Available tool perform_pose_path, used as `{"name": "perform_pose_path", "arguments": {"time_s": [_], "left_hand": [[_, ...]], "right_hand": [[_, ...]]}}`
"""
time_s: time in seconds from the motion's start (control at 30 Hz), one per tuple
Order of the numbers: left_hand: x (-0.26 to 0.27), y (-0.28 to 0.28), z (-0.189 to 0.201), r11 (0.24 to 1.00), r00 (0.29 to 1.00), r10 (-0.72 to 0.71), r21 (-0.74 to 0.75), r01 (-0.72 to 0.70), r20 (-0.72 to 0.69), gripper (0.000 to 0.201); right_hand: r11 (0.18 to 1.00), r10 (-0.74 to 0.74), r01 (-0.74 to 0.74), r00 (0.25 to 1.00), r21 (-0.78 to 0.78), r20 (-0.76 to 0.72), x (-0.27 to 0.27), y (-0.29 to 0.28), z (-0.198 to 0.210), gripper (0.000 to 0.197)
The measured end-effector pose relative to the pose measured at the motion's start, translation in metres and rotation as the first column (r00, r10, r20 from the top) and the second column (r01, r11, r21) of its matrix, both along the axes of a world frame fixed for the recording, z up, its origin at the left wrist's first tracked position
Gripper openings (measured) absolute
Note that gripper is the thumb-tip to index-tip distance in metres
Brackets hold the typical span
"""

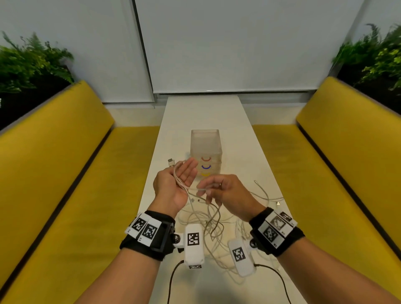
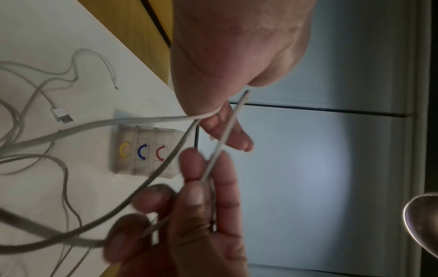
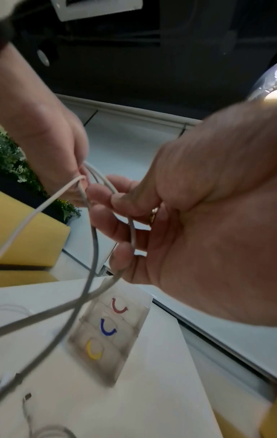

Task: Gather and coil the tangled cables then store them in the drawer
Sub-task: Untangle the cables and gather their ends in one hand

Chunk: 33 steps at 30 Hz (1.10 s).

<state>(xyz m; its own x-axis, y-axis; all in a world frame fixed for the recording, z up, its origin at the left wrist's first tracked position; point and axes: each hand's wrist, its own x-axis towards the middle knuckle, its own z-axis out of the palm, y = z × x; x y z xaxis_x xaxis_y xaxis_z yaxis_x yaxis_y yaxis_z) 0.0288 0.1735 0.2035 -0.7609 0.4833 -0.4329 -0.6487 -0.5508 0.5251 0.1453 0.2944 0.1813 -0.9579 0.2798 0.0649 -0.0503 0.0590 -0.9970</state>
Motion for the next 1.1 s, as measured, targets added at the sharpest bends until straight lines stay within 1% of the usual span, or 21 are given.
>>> {"name": "perform_pose_path", "arguments": {"time_s": [0.1,0.2,0.3,0.37,0.47,0.57,0.63,0.73,0.83,0.9,1.0,1.1], "left_hand": [[-0.002,0.0,0.004,0.999,1.0,-0.011,-0.044,0.012,0.004,0.029],[-0.007,0.002,0.006,0.994,0.999,-0.04,-0.1,0.038,-0.02,0.03],[-0.008,0.001,0.013,0.976,0.989,-0.134,-0.184,0.12,-0.067,0.033],[-0.006,0.0,0.022,0.961,0.981,-0.165,-0.239,0.138,-0.098,0.031],[-0.004,0.001,0.04,0.972,0.989,-0.051,-0.234,0.017,-0.141,0.03],[-0.008,-0.001,0.055,0.985,0.98,0.083,-0.137,-0.109,-0.183,0.032],[-0.013,-0.007,0.065,0.981,0.967,0.154,-0.087,-0.174,-0.205,0.032],[-0.019,-0.017,0.078,0.961,0.932,0.267,-0.011,-0.278,-0.245,0.035],[-0.025,-0.029,0.083,0.936,0.891,0.349,0.057,-0.348,-0.291,0.039],[-0.028,-0.035,0.08,0.924,0.874,0.38,0.078,-0.375,-0.303,0.039],[-0.026,-0.037,0.072,0.912,0.866,0.406,0.078,-0.402,-0.291,0.039],[-0.024,-0.038,0.068,0.897,0.852,0.44,0.096,-0.431,-0.284,0.039]], "right_hand": [[0.999,-0.023,0.021,0.998,0.045,0.052,0.004,0.001,-0.01,0.02],[0.996,-0.044,0.038,0.996,0.076,0.078,0.006,0.007,-0.019,0.017],[0.987,-0.088,0.074,0.992,0.145,0.09,0.01,0.01,-0.019,0.011],[0.978,-0.114,0.094,0.989,0.187,0.097,0.012,0.011,-0.018,0.014],[0.972,-0.118,0.09,0.986,0.215,0.121,0.015,0.01,-0.021,0.026],[0.976,-0.129,0.099,0.98,0.195,0.149,0.021,0.009,-0.034,0.042],[0.982,-0.137,0.11,0.974,0.152,0.183,0.025,0.007,-0.047,0.05],[0.984,-0.151,0.126,0.963,0.123,0.222,0.034,0.004,-0.066,0.048],[0.965,-0.227,0.181,0.939,0.192,0.26,0.042,0.005,-0.085,0.053],[0.944,-0.299,0.238,0.912,0.229,0.282,0.044,0.008,-0.094,0.055],[0.905,-0.403,0.324,0.86,0.276,0.312,0.038,0.016,-0.101,0.056],[0.871,-0.475,0.372,0.807,0.322,0.352,0.029,0.026,-0.104,0.055]]}}
